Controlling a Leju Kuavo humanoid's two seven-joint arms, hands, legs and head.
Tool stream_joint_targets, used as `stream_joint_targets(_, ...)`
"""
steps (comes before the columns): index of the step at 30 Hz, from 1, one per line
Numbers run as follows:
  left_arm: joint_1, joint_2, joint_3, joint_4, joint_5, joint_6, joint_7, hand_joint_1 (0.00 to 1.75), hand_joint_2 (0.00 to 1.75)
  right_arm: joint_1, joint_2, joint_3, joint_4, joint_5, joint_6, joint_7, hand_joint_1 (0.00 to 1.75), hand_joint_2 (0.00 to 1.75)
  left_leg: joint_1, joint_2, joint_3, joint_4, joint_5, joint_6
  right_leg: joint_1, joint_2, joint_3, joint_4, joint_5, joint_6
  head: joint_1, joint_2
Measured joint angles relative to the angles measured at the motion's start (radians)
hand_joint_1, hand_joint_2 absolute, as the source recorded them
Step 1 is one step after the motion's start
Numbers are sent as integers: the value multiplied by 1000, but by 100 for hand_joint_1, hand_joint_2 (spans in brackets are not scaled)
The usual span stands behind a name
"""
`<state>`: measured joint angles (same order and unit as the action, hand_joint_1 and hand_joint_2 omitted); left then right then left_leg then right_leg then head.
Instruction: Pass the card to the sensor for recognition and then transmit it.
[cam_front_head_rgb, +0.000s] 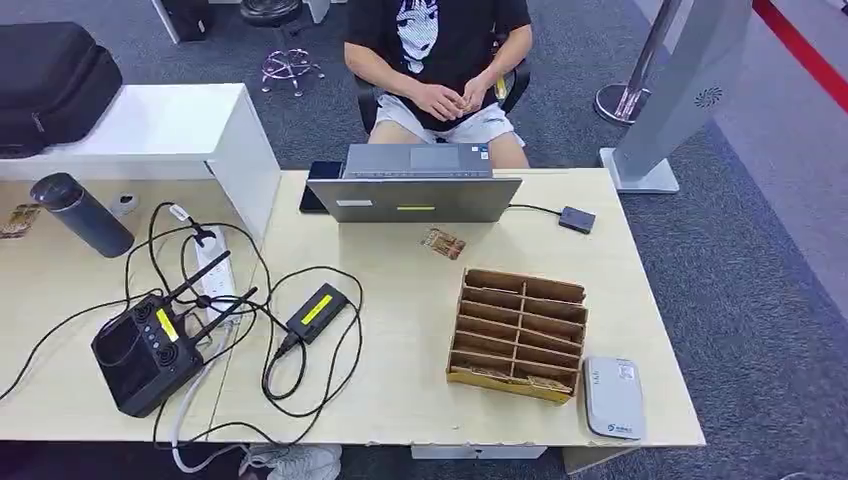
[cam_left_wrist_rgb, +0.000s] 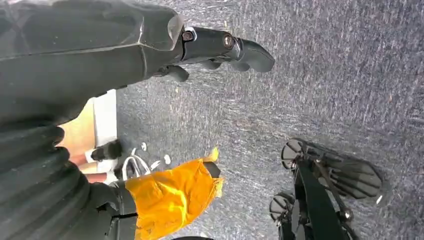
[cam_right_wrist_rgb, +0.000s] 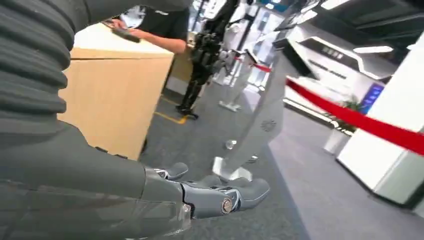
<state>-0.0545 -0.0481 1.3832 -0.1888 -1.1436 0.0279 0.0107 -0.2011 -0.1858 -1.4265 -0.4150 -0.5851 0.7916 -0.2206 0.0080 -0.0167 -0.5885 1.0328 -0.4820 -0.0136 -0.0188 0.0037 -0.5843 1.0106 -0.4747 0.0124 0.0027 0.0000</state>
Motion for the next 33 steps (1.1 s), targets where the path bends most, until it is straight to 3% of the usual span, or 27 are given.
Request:
stream_joint_targets(3, 0, 1, 0, 0, -2, -7, 0, 0, 175, -10, -9, 54, -10, -20, 23, -82, 0, 175, 0, 0, 0, 0, 0, 0, 0, 0, 1, 0, 0, 0, 0, 0)
stream_joint_targets(8, -1, 1, 0, 0, 0, -9, 0, 0, 175, -26, -11, 190, -52, 19, 152, -185, 0, 175, 0, 0, 1, 0, 0, 0, 0, 0, 1, 0, 0, 0, 0, 0)
stream_joint_targets(10, 0, 1, 0, 0, 0, -16, 0, 0, 175, -20, -7, 277, -102, 149, 144, -317, 0, 175, 0, -1, 1, 0, 0, 0, 0, -1, 1, 0, 0, 0, 0, 0)
stream_joint_targets(11, 0, 2, 0, 0, 0, -22, 0, 0, 175, -12, -2, 329, -143, 251, 110, -385, 0, 175, 0, 0, 1, 0, 0, 0, 0, 0, 1, 0, 0, 0, 0, 0)
stream_joint_targets(13, 0, 0, 0, 0, 14, -20, 0, 0, 175, 31, 36, 423, -274, 466, 0, -454, 0, 175, 1, -1, 1, 0, 0, 0, 1, -1, 1, 0, 0, 0, 0, 0)
stream_joint_targets(14, 0, -3, 3, 0, 23, -13, 0, 0, 175, 67, 76, 482, -387, 559, -73, -436, 0, 175, 2, -2, 1, 0, 0, 0, 1, -1, 2, 0, 0, 0, 0, 0)
stream_joint_targets(15, 2, -8, 7, 0, 27, -4, 0, 0, 175, 123, 127, 559, -543, 623, -170, -376, 0, 175, 2, -2, 0, 0, 0, 0, 2, -2, 1, 1, -1, 0, 1, 0)
stream_joint_targets(17, 5, -12, 11, 0, 27, 2, 0, 0, 175, 214, 190, 731, -778, 707, -394, -308, 0, 175, 1, 0, 0, -1, 0, 0, 1, 1, -1, 1, -1, 0, -1, 0)
stream_joint_targets(19, 3, -16, 11, 0, 19, -8, 0, 0, 175, 261, 196, 884, -898, 802, -601, -328, 0, 175, 2, 1, 0, -1, 0, 0, 2, 1, -1, 2, -2, -1, -2, 0)
stream_joint_targets(21, 3, -16, 11, 0, 12, -17, 0, 0, 175, 283, 196, 1000, -973, 847, -718, -369, 0, 175, 3, 1, 1, -1, 0, -1, 3, 1, -1, 1, -2, -1, 0, 0)
stream_joint_targets(26, 6, -13, 11, 0, -2, -28, 0, 0, 175, 315, 196, 1158, -1025, 900, -841, -423, 0, 175, 2, -1, 1, -1, 0, -1, 3, -1, 0, 1, -2, -1, -1, 0)
stream_joint_targets(33, 6, -8, 11, 0, -11, -31, 0, 0, 175, 341, 196, 1241, -1059, 895, -938, -461, 0, 175, 2, -1, 1, 0, 0, -1, 3, -1, 0, 1, -2, -1, -1, 0)
